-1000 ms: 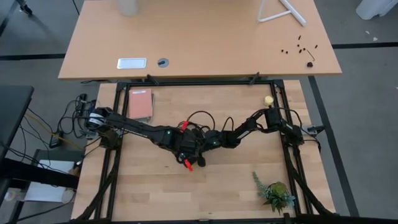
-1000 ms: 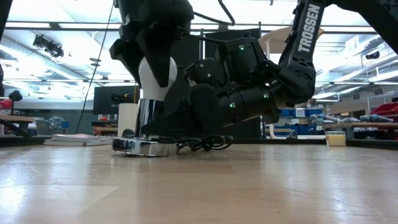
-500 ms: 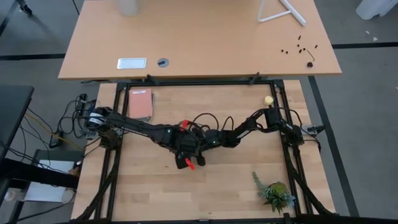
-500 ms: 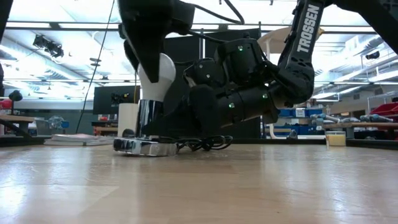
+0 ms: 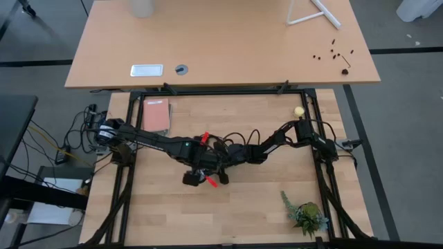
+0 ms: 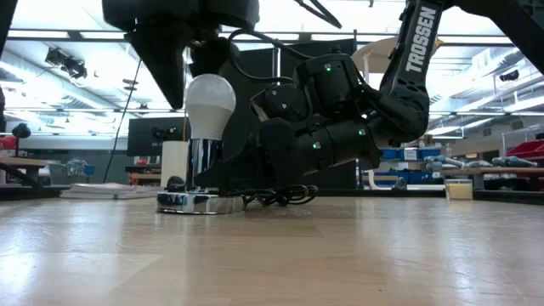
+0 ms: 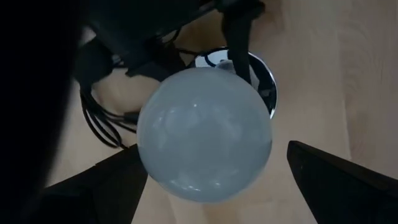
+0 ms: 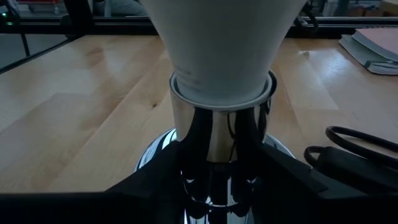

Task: Screw lightbulb
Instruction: Remove the lightbulb from the silver lamp

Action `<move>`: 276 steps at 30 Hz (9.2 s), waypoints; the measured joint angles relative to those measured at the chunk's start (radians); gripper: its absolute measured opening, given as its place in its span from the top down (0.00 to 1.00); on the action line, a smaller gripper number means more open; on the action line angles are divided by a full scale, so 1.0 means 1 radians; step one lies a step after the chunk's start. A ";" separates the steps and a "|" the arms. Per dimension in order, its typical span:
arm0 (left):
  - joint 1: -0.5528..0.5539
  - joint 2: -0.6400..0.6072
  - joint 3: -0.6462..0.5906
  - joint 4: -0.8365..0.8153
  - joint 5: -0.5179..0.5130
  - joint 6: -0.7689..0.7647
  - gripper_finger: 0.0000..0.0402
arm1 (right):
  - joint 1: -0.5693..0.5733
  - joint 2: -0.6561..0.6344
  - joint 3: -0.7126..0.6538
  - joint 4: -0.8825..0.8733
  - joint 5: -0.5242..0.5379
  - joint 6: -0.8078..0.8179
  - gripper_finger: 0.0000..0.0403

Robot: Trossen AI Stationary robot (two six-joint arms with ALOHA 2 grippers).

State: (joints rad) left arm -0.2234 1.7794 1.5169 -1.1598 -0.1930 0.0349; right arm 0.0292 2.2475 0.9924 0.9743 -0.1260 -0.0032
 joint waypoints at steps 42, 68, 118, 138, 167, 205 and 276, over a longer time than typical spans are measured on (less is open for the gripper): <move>-0.004 0.002 0.130 0.031 -0.149 0.200 0.16 | -0.008 0.001 -0.002 -0.006 -0.010 0.005 0.52; -0.230 -0.005 0.200 -0.242 -0.304 -0.346 0.15 | -0.007 0.001 -0.001 -0.011 -0.010 0.009 0.50; -0.617 -0.293 -0.606 0.312 -0.580 -1.140 0.16 | -0.035 -0.247 -0.003 -0.602 0.062 0.018 0.16; -0.472 -0.103 -0.607 0.510 -0.888 -1.195 0.15 | -0.056 -0.306 -0.002 -0.704 0.066 0.034 0.15; -0.292 -0.165 -0.790 0.950 -0.590 -0.642 0.25 | -0.056 -0.556 0.024 -1.120 0.137 0.009 0.14; -0.112 -0.210 -1.235 2.093 -0.438 -0.315 0.30 | -0.086 -0.530 0.589 -1.643 0.162 -0.012 0.14; -0.081 0.346 -0.890 2.451 -0.537 -0.211 0.39 | -0.028 -0.342 0.852 -1.973 0.107 0.027 0.14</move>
State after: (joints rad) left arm -0.3041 2.1258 0.6269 1.2914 -0.7300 -0.1764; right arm 0.0013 1.9057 1.8442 -0.9988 -0.0193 0.0235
